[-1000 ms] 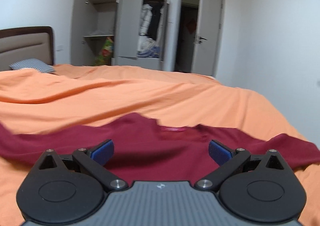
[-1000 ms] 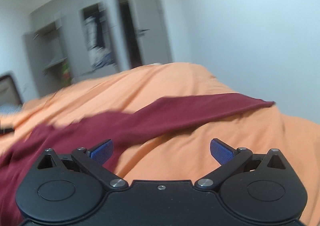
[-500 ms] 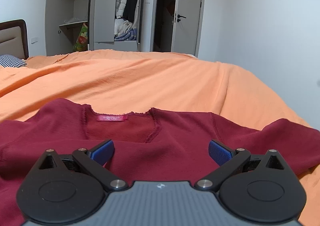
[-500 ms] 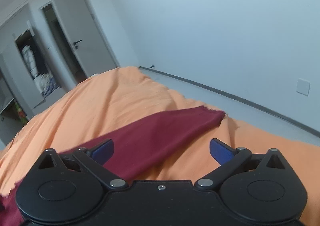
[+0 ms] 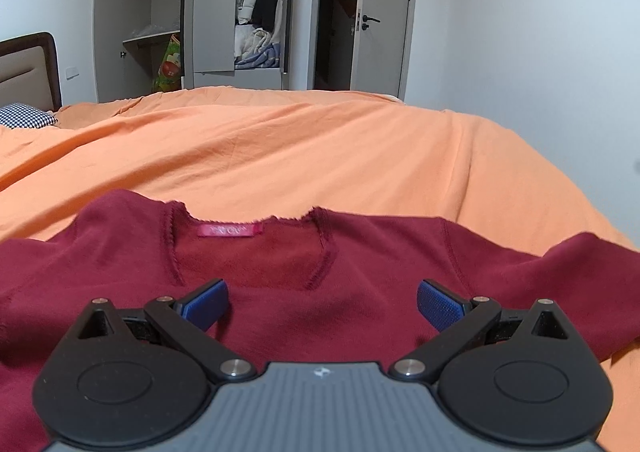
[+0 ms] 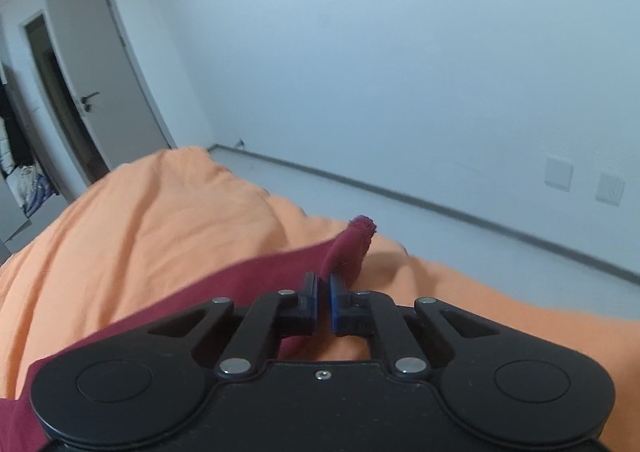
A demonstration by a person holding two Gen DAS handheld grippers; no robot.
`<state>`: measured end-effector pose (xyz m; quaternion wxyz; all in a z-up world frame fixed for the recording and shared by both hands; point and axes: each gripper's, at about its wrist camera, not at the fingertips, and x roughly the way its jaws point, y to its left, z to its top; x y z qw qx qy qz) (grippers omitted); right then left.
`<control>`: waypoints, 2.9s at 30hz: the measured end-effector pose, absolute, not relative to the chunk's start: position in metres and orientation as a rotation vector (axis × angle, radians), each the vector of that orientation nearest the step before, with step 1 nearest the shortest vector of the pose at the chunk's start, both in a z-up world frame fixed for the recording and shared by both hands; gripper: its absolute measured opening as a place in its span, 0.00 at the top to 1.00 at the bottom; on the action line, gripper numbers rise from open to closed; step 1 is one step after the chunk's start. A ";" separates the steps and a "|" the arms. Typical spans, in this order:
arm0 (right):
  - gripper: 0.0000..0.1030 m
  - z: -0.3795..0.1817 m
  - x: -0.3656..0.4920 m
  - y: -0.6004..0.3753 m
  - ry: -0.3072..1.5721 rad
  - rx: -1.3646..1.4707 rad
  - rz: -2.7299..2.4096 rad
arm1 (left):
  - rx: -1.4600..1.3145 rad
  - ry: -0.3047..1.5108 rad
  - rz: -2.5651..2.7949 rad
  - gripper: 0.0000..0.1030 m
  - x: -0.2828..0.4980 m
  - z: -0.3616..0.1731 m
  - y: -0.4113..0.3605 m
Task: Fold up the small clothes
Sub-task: 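Move both tools over the sweater toward its collar and sleeves, then grasp a sleeve cuff with the right gripper and fold it across the body, then open the right gripper to release the folded sleeve on the sweater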
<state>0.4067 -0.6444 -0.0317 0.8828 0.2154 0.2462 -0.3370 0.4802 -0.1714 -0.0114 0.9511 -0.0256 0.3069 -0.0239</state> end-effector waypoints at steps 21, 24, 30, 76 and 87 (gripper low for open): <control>0.96 0.085 0.447 -0.312 0.239 -0.058 0.096 | -0.261 0.507 0.091 0.00 0.452 0.068 -0.013; 0.96 0.071 0.448 -0.255 0.281 -0.106 0.191 | -0.299 0.500 0.118 0.00 0.449 0.068 0.016; 0.96 0.027 0.442 -0.152 0.395 -0.288 0.312 | -0.349 0.491 0.118 0.00 0.443 0.058 0.055; 0.87 0.000 0.449 -0.411 0.627 0.233 -0.055 | -0.205 0.585 0.142 0.11 0.461 -0.055 -0.018; 0.44 0.003 0.396 -0.412 0.663 0.293 -0.022 | -0.210 0.578 0.137 0.09 0.460 -0.058 -0.017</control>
